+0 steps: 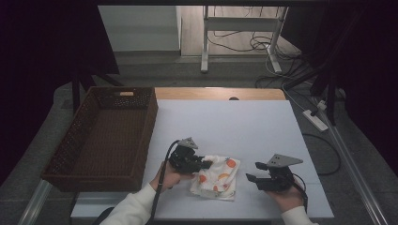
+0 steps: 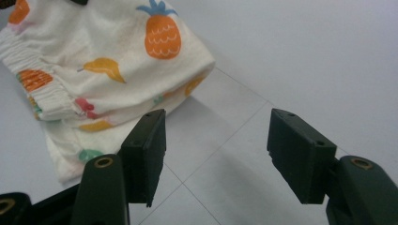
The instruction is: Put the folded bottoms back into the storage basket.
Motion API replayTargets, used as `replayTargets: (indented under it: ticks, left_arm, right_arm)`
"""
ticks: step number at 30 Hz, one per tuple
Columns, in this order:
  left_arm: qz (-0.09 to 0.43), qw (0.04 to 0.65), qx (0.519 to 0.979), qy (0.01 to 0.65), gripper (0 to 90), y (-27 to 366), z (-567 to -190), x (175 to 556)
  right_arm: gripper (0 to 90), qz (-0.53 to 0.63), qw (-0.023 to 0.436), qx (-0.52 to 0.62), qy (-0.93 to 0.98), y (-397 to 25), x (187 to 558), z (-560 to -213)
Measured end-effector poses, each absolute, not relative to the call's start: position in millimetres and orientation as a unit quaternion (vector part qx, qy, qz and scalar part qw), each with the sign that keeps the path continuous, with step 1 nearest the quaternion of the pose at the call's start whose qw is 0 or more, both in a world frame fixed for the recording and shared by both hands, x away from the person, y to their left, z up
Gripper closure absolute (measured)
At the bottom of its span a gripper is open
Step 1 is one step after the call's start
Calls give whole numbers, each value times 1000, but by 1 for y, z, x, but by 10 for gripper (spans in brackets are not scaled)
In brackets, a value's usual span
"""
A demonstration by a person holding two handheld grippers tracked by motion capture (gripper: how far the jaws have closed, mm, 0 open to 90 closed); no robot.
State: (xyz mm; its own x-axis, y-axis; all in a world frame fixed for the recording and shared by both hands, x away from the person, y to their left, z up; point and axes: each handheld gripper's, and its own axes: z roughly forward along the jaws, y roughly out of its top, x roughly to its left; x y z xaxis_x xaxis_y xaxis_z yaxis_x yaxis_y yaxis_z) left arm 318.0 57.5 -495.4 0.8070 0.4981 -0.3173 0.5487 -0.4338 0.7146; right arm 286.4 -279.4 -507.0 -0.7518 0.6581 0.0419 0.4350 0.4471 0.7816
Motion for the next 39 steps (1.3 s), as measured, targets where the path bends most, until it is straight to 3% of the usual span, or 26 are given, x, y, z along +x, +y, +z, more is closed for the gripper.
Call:
replayTargets:
  ticks: [39]
  left_arm:
    - [17,493,811,313,723,98,-450,312]
  right_arm:
    - [369,407,137,327,842,-279,287,-509]
